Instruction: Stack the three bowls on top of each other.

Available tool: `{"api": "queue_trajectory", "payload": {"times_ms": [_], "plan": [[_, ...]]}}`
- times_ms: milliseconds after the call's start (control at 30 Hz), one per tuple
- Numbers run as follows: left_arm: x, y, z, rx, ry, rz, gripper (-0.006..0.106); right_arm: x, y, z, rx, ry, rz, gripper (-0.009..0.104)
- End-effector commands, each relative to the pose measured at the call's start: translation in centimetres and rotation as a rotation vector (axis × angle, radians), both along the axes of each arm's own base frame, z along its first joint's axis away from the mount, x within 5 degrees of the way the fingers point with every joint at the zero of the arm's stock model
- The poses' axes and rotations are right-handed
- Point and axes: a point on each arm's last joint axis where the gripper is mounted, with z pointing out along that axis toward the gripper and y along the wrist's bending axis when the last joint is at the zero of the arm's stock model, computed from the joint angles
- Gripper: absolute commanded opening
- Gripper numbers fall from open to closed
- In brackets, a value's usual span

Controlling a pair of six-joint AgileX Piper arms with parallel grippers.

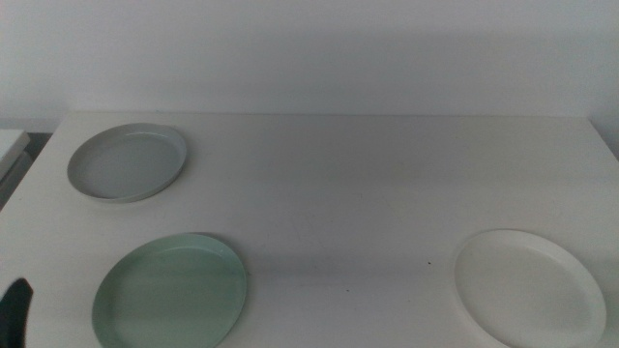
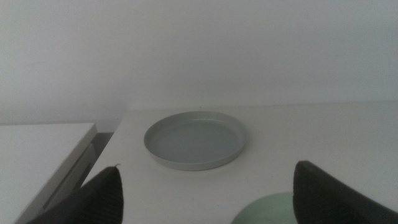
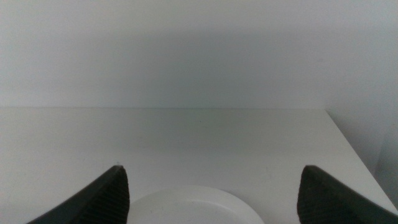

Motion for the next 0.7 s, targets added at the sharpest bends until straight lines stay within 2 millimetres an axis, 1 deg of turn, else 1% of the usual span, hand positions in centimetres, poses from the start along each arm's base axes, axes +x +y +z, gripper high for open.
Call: {"api": "queue_trajectory", "payload": {"times_ms": [0,33,67,133,233,333,367,433,533,600,667], "plan": [[0.2,0.0,1.9,0.000,-0.003,0.000,0.094,0.0,0.0,0.0,-0.008,-0.009,-0.004,0.093],[0.4,0.0,3.1,0.000,0.035,0.000,0.094,0.0,0.0,0.0,-0.008,-0.009,-0.004,0.093],[0.6,0.0,4.8,0.000,0.059,0.000,0.094,0.0,0.0,0.0,-0.008,-0.009,-0.004,0.093],[1.4,0.0,7.8,-0.009,0.185,-0.002,0.094,0.0,0.0,0.0,-0.008,-0.009,-0.004,0.093],[2.7,-0.2,11.3,-0.024,0.411,-0.011,0.094,0.0,0.0,0.0,-0.008,-0.009,-0.004,0.093],[3.9,-0.2,14.0,-0.031,0.621,-0.013,0.094,0.0,0.0,0.0,-0.008,-0.009,-0.004,0.093],[4.3,-0.2,14.9,-0.033,0.660,-0.015,0.094,0.0,0.0,0.0,-0.008,-0.009,-0.004,0.093],[5.5,-0.4,15.9,-0.043,0.759,-0.024,0.094,0.0,0.0,0.0,-0.008,-0.009,-0.004,0.093],[7.8,-0.5,16.1,-0.056,0.881,-0.035,0.094,0.0,0.0,0.0,-0.008,-0.009,-0.004,0.093],[9.1,-0.5,15.6,-0.073,0.962,-0.025,0.094,0.0,0.0,0.0,-0.008,-0.009,-0.004,0.093],[10.7,-0.5,14.7,-0.079,1.022,-0.023,0.094,0.0,0.0,0.0,-0.008,-0.009,-0.004,0.093]]}}
